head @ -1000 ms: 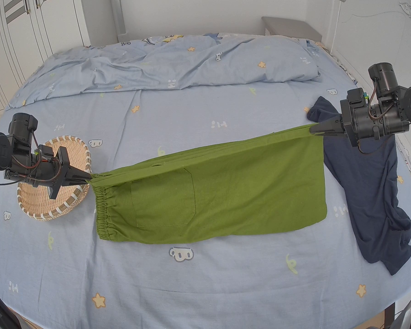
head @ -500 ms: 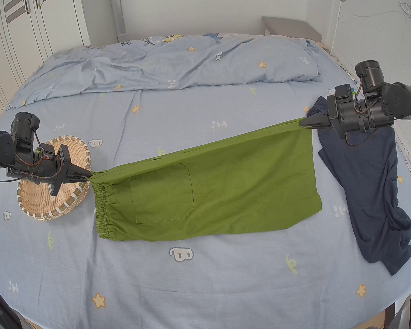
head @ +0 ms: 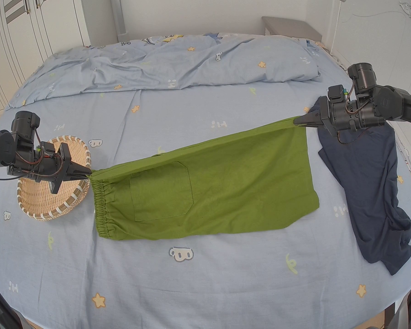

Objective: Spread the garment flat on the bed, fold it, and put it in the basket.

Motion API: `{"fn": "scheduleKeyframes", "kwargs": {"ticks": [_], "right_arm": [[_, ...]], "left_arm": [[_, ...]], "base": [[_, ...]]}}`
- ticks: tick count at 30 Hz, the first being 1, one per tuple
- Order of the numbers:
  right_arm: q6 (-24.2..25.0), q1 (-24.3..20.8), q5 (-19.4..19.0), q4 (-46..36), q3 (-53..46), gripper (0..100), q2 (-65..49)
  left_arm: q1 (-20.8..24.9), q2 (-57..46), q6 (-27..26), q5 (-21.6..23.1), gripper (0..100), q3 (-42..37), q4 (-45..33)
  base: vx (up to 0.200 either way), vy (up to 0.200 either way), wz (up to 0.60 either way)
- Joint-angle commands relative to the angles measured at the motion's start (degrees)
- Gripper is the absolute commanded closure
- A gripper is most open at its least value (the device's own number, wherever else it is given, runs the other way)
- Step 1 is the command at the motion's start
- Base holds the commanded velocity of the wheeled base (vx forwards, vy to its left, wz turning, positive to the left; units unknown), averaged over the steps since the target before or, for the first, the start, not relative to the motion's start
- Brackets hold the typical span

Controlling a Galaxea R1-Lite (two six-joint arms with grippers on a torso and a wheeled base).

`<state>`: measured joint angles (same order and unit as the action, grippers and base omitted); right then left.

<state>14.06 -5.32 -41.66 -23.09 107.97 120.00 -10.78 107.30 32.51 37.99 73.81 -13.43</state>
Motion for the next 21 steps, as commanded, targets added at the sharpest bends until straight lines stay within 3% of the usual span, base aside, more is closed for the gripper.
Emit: {"fn": "scheduleKeyframes", "kwargs": {"ticks": [1, 21], "right_arm": [[0.01, -0.13, 0.0, 0.06, 1.98, 100, 1.81], [-0.78, -0.57, -0.09, 1.38, 5.14, 100, 6.56]], "left_arm": [[-0.03, 0.45, 0.01, -0.02, 100, 0.19, 0.07], [0.41, 3.44, -0.26, 0.07, 100, 3.09, 0.34]], "base": [[0.0, 0.0, 0.0], [0.0, 0.0, 0.0]]}}
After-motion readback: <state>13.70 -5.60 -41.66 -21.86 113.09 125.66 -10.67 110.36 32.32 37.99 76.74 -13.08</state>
